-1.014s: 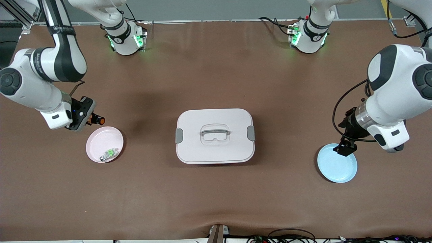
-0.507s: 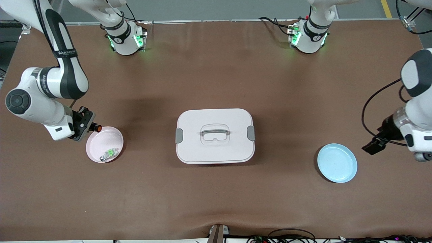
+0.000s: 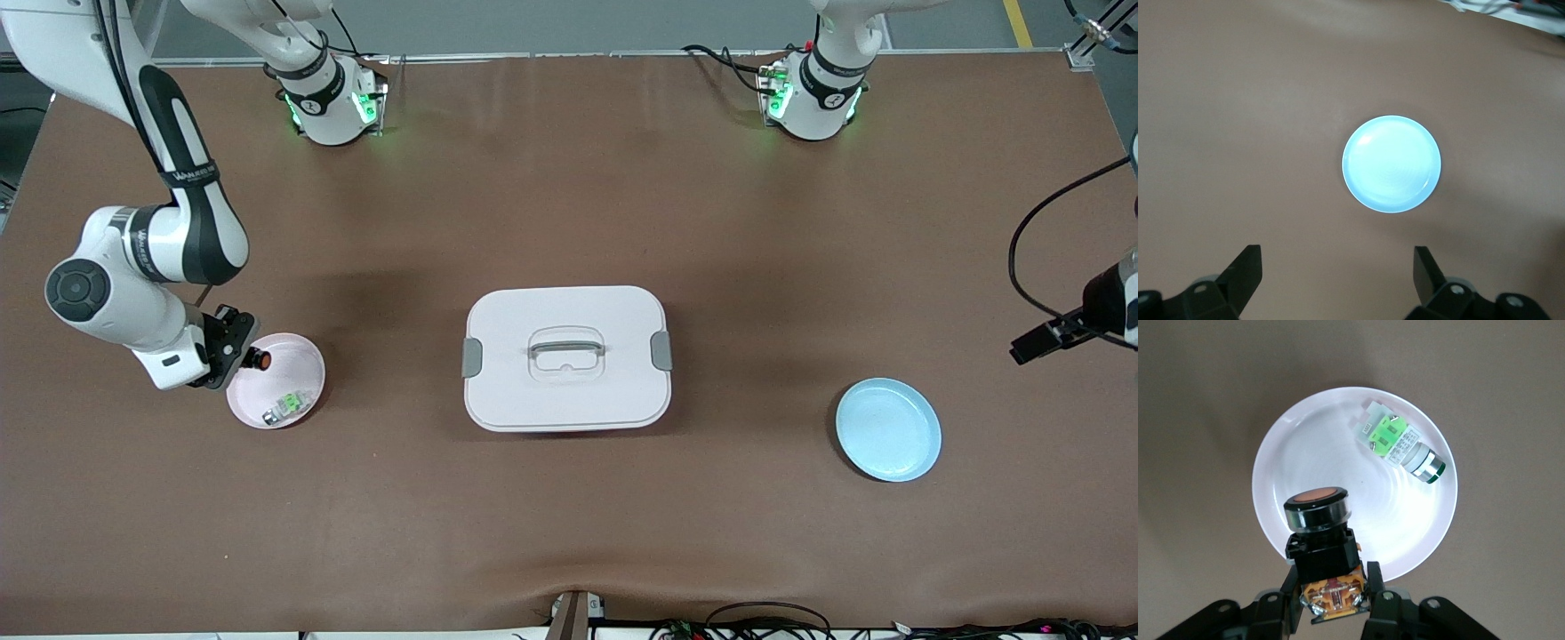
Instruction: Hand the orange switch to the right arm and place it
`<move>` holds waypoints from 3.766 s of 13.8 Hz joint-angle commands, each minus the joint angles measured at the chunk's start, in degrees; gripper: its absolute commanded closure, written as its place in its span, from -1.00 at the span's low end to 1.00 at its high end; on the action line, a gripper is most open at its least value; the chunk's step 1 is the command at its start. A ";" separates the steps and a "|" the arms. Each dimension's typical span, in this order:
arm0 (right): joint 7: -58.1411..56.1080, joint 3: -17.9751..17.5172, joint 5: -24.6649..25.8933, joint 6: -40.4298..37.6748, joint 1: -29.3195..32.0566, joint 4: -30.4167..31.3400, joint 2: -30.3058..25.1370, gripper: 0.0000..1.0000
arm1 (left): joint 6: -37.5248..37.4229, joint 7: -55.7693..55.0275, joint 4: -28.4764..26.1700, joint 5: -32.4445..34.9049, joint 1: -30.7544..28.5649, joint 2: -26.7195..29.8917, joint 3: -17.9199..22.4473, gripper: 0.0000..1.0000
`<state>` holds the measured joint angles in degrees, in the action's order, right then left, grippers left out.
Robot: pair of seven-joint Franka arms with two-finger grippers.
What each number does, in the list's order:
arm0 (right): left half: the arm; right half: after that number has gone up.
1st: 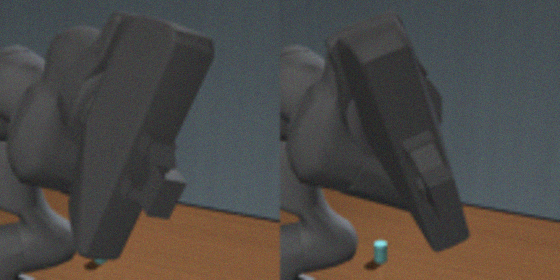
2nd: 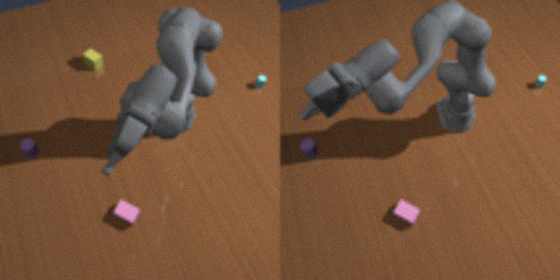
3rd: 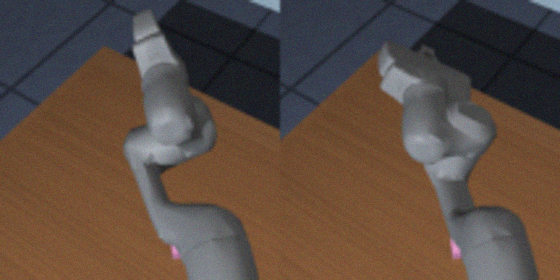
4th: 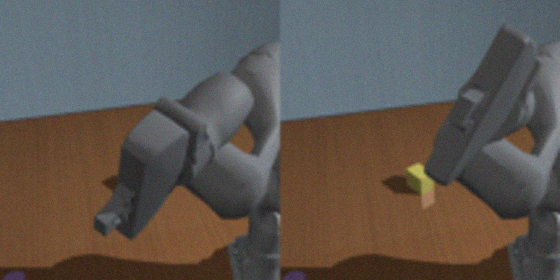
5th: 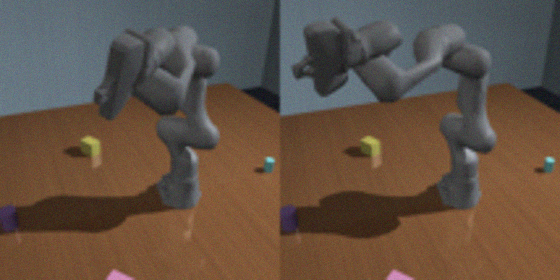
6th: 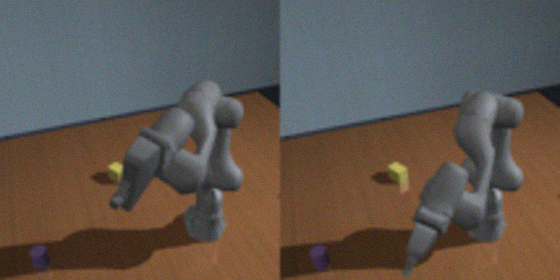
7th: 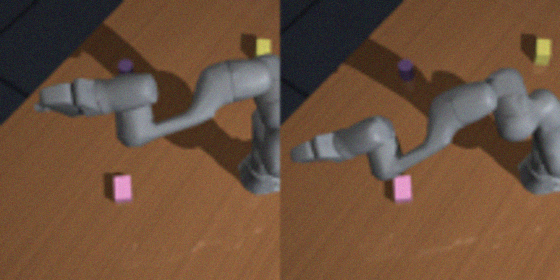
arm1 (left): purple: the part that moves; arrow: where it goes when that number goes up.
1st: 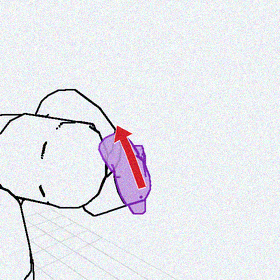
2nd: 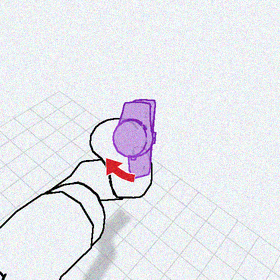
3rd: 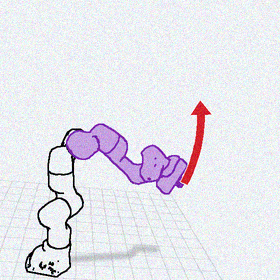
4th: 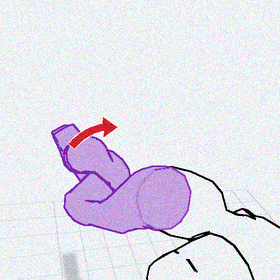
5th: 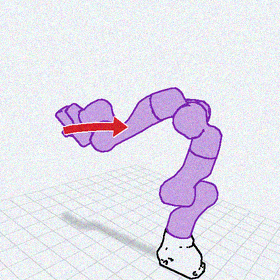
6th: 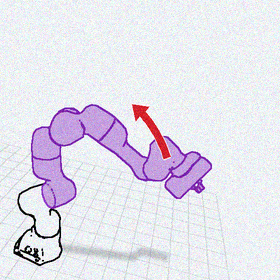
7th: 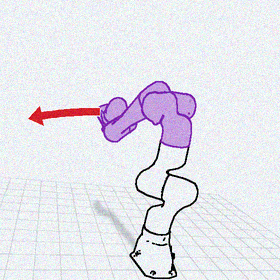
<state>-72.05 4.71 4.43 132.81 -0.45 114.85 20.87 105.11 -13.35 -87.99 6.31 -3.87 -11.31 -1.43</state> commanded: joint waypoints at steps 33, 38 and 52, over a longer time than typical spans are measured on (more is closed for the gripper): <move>34.74 -1.46 -2.50 -43.03 1.25 -30.98 2.95 -1.00 | -7.99 3.07 -1.40 -6.31 2.20 11.31 -2.79 -1.00; 59.20 -1.20 -2.15 -51.42 0.28 -41.71 2.78 -1.00 | -7.91 3.07 -1.40 -6.31 2.11 11.31 -2.79 -1.00; 63.60 -0.93 -9.25 -55.55 3.34 -48.58 -4.25 -1.00 | -7.90 3.33 -1.22 -6.31 2.02 11.22 -2.61 -1.00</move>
<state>-11.20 4.22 -2.37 79.21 0.80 65.94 18.04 98.56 -10.56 -90.68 0.37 -1.21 0.46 -3.52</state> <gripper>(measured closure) 0.000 0.000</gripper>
